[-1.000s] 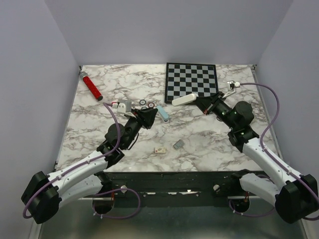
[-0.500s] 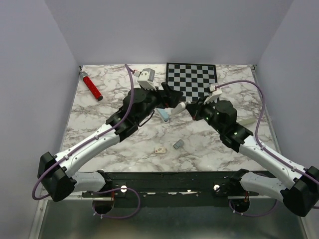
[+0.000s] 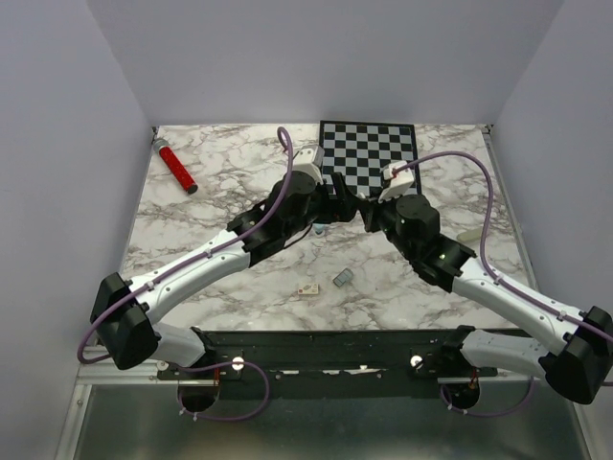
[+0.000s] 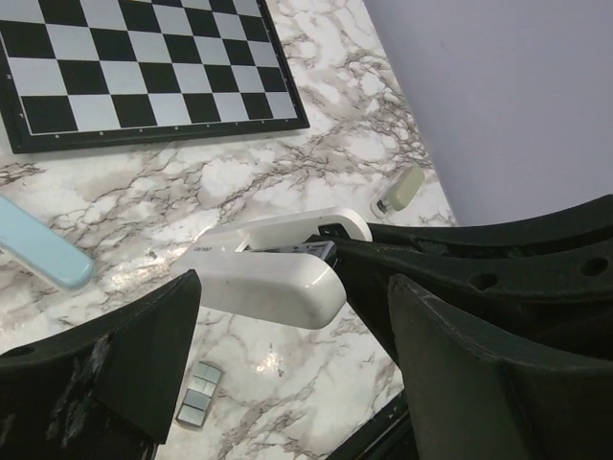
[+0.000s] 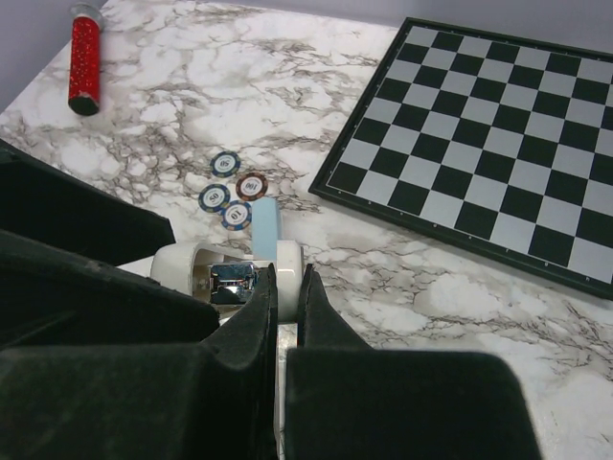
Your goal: Load the staples into the stapler
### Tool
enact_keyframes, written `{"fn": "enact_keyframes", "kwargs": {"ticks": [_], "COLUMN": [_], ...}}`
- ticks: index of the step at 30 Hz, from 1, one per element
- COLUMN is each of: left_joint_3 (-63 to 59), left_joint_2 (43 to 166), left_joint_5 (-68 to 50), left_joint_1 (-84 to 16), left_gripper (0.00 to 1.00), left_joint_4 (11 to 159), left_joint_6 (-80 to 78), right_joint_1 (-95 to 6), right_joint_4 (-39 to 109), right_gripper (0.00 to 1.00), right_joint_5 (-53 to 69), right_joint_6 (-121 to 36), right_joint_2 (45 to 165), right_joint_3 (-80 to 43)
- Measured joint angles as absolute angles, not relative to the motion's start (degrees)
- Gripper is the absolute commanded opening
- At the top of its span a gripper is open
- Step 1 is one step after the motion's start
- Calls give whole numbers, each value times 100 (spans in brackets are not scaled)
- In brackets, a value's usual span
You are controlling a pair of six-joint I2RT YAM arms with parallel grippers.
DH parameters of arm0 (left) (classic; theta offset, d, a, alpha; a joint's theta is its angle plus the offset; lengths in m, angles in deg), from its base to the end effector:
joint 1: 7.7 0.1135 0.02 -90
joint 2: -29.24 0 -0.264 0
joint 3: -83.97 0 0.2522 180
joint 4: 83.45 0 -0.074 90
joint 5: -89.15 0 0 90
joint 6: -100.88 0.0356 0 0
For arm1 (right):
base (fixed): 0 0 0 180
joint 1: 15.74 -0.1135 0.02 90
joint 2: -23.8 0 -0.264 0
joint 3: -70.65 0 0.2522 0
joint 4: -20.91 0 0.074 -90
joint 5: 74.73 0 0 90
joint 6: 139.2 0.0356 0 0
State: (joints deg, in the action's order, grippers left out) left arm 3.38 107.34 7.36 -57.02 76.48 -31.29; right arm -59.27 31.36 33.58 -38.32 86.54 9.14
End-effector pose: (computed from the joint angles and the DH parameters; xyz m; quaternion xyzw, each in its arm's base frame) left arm 0.2135 -0.2406 0.3498 0.0080 0.8059 -0.3817 0.4526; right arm 0.1939 0.1687 0.3209 -0.1188 0.7629 0.1753 0.6109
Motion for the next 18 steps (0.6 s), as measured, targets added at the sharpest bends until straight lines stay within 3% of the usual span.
{"fn": "enact_keyframes", "kwargs": {"ticks": [6, 11, 18], "left_joint_3": [338, 428, 555], "left_joint_2": [10782, 10774, 10675], "left_joint_5": [1042, 1232, 1289], "left_joint_1": [-5744, -5763, -5820], "left_gripper": [60, 52, 52], "left_joint_4": [7648, 7771, 7928], "left_joint_6": [-3192, -3236, -3251], "right_joint_1": [-6102, -6117, -6145], "right_joint_4": [3138, 3142, 3208], "right_gripper": [1, 1, 1], "right_joint_5": [3576, 3644, 3712], "right_joint_6": [-3990, -4003, -3880], "right_joint_2": [8693, 8691, 8606], "right_joint_3": [895, 888, 895]}}
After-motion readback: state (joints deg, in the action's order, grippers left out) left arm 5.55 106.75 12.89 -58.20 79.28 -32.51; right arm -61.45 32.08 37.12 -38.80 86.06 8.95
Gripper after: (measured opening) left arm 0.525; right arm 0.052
